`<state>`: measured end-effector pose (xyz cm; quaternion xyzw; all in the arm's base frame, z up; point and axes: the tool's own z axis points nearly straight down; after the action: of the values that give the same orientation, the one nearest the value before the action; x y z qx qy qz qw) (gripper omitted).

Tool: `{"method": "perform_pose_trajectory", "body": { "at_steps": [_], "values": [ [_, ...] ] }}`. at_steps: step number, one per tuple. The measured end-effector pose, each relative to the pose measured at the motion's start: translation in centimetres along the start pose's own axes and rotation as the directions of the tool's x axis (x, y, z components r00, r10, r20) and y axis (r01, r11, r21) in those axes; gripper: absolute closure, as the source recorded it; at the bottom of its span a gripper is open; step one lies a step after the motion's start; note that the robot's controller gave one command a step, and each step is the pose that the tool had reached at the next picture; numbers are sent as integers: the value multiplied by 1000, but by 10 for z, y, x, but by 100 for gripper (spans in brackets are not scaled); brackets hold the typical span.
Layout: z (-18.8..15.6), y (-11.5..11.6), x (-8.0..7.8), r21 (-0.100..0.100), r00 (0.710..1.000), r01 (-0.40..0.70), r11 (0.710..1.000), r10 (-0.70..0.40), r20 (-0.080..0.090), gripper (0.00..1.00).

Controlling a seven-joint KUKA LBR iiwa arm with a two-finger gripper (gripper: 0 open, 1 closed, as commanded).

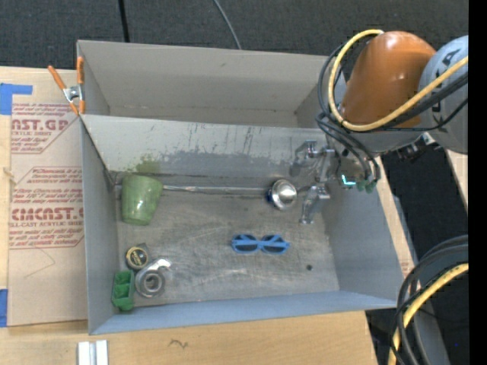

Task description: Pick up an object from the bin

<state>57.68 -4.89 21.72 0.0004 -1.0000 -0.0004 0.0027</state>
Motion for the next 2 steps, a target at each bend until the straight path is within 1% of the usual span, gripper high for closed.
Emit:
{"method": "perform_pose_trajectory", "body": {
  "at_steps": [1, 2],
  "values": [
    [146, 51, 39, 2, 973, 229, 973, -229, 11, 0],
    [143, 51, 39, 2, 973, 229, 973, -229, 6, 100]
  ]
}}
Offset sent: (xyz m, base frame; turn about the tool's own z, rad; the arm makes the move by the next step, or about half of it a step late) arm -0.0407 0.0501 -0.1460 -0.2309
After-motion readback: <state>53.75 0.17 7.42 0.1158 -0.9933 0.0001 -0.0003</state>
